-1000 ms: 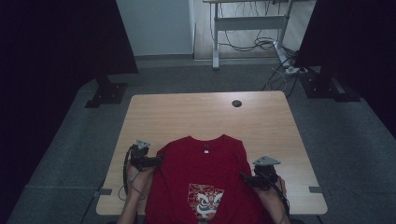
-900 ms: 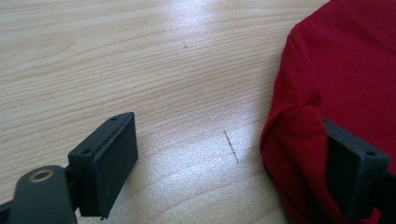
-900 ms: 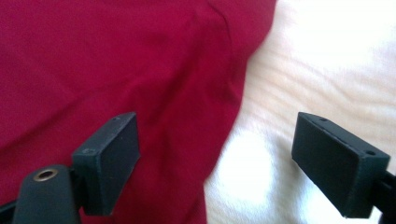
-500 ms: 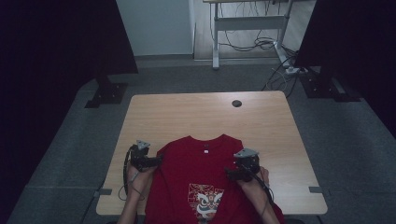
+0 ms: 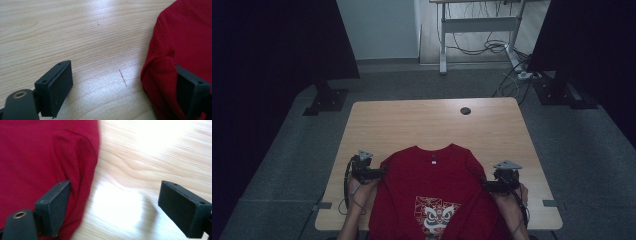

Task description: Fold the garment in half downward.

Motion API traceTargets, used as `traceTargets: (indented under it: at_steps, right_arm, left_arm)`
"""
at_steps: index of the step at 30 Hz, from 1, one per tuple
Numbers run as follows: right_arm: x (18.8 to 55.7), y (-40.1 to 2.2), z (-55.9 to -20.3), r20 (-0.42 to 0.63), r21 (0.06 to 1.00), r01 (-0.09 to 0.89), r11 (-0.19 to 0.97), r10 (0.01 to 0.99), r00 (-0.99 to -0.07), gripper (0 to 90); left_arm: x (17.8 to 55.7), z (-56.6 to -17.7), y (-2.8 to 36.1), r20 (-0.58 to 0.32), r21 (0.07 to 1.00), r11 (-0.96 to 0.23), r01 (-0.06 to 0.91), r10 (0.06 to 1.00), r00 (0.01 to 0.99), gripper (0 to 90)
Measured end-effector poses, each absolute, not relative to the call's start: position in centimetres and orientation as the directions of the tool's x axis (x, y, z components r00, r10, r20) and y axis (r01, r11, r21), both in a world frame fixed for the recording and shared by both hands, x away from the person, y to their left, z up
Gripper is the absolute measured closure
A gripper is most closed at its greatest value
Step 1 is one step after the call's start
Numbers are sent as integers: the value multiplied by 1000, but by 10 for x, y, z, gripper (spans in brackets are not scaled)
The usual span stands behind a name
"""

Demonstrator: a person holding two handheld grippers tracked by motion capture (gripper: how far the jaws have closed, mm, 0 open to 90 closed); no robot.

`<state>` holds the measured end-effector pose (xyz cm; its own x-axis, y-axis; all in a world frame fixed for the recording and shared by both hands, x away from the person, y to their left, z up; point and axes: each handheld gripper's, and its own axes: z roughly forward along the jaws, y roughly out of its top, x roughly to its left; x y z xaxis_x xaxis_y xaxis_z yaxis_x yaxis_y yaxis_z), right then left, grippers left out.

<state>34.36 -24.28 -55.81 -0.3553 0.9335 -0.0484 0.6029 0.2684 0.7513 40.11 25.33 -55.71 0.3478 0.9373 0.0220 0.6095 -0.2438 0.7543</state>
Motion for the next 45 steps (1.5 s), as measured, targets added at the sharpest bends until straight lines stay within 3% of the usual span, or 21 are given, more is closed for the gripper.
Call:
traceTargets:
  at_steps: [2, 8, 11, 12, 19, 20, 29, 30, 32, 35, 37, 40, 41, 45]
  right_arm:
    - [345, -218, -548, -31, 781, 546, 304, 892, -452, 150]
    - [360, -188, -551, -47, 770, 531, 355, 860, -507, 142]
    - [373, -186, -559, -83, 742, 555, 377, 872, -482, 151]
    - [376, -212, -561, -70, 758, 575, 306, 916, -396, 153]
    - [372, -244, -562, -67, 762, 595, 255, 945, -320, 158]
    - [363, -269, -561, -82, 755, 606, 249, 954, -290, 175]
    - [361, -257, -554, -88, 763, 583, 280, 938, -335, 191]
    - [371, -233, -554, -47, 765, 565, 309, 902, -430, 191]
    - [380, -223, -558, -46, 754, 570, 327, 891, -451, 140]
    - [383, -221, -560, -55, 748, 574, 334, 893, -447, 148]
    - [388, -235, -558, -82, 748, 592, 300, 927, -366, 206]
    - [388, -243, -557, -89, 748, 600, 282, 940, -331, 209]
    - [386, -260, -558, -46, 754, 620, 218, 958, -282, 209]
    - [382, -274, -559, -13, 756, 628, 184, 964, -266, 221]
  left_arm:
    - [401, -557, 253, 22, 754, -244, 609, 937, 348, 127]
    - [401, -557, 253, 21, 755, -243, 609, 937, 348, 127]
    - [401, -557, 253, 22, 755, -244, 609, 937, 348, 128]
    - [401, -557, 254, 23, 754, -245, 609, 937, 348, 129]
    - [401, -557, 254, 23, 754, -245, 609, 937, 348, 129]
    - [401, -557, 253, 21, 754, -245, 609, 937, 350, 124]
    - [402, -557, 252, 22, 751, -251, 611, 934, 357, 101]
    - [402, -557, 252, 22, 751, -251, 611, 934, 357, 101]
    - [402, -557, 252, 20, 751, -253, 610, 932, 362, 101]
    - [402, -557, 252, 22, 750, -257, 609, 931, 366, 102]
    - [402, -557, 253, 21, 751, -257, 609, 930, 366, 104]
    - [402, -557, 253, 21, 751, -256, 609, 931, 366, 105]
    - [402, -557, 253, 21, 751, -256, 609, 931, 366, 105]
    - [402, -557, 254, 20, 751, -256, 609, 930, 366, 105]
